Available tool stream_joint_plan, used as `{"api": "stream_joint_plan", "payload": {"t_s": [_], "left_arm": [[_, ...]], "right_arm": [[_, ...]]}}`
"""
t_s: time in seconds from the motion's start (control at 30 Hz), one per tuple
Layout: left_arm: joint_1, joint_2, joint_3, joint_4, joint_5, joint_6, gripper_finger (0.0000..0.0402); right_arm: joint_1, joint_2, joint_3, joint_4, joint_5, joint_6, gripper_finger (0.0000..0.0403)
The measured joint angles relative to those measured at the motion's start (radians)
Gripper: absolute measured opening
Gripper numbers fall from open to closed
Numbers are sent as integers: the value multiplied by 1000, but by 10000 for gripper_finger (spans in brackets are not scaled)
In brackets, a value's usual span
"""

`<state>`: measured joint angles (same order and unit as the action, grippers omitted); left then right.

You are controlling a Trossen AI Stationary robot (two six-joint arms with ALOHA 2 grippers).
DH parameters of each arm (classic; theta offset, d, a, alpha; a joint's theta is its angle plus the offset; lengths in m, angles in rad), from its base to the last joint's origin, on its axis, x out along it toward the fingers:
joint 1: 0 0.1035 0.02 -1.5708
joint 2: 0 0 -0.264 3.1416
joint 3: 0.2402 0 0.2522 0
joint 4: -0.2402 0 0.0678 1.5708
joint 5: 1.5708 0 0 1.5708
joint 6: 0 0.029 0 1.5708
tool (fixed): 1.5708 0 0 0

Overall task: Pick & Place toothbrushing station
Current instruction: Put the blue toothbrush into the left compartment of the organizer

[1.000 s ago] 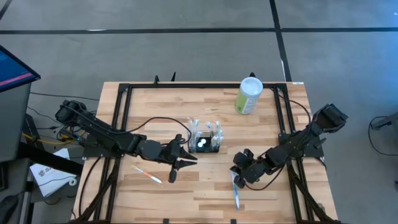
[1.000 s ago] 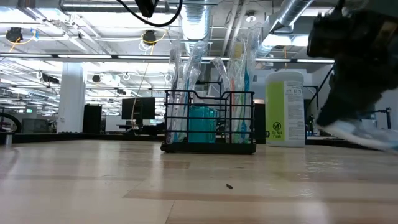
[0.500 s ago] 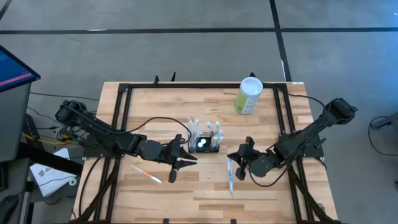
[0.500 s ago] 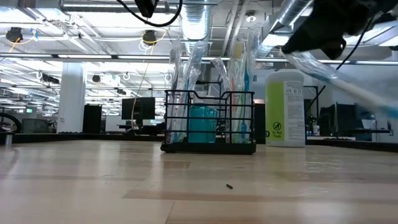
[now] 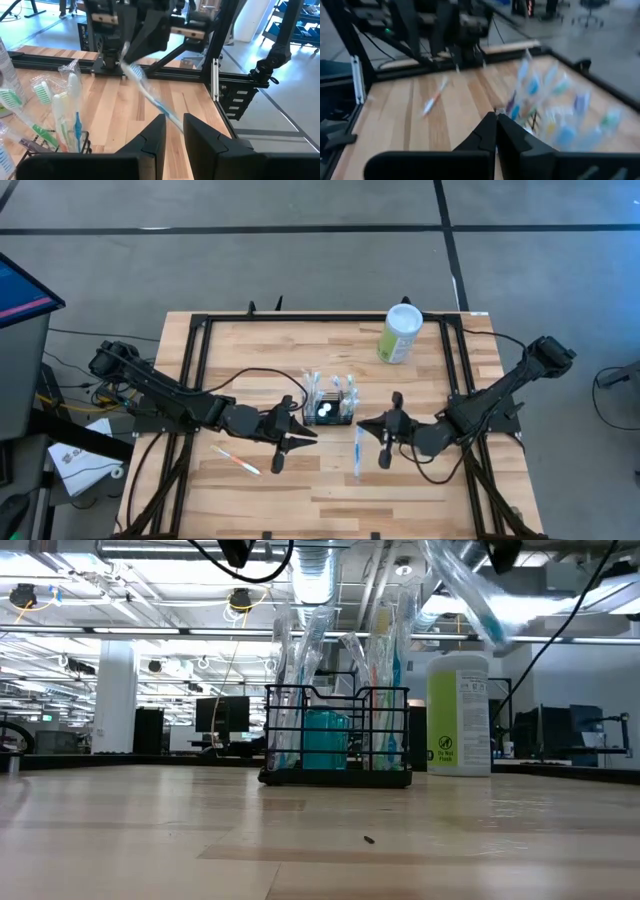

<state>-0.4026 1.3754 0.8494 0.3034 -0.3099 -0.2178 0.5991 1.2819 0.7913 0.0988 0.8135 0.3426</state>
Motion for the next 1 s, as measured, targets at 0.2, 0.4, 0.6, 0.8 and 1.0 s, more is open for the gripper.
{"api": "stream_joint_plan", "payload": {"t_s": [0.2,0.4,0.6,0.8,1.0], "left_arm": [[0,0,0,19,0,-21,62],[0,0,0,96,0,-27,62],[12,0,0,162,1,-37,63],[56,0,0,170,17,-80,85],[69,0,0,175,54,-109,126]], "right_arm": [[0,0,4,201,0,-208,0],[-1,0,4,374,0,-384,0],[-6,0,4,437,-6,-457,0],[-6,0,4,478,-34,-500,0],[-15,1,4,490,-75,-510,0]]}}
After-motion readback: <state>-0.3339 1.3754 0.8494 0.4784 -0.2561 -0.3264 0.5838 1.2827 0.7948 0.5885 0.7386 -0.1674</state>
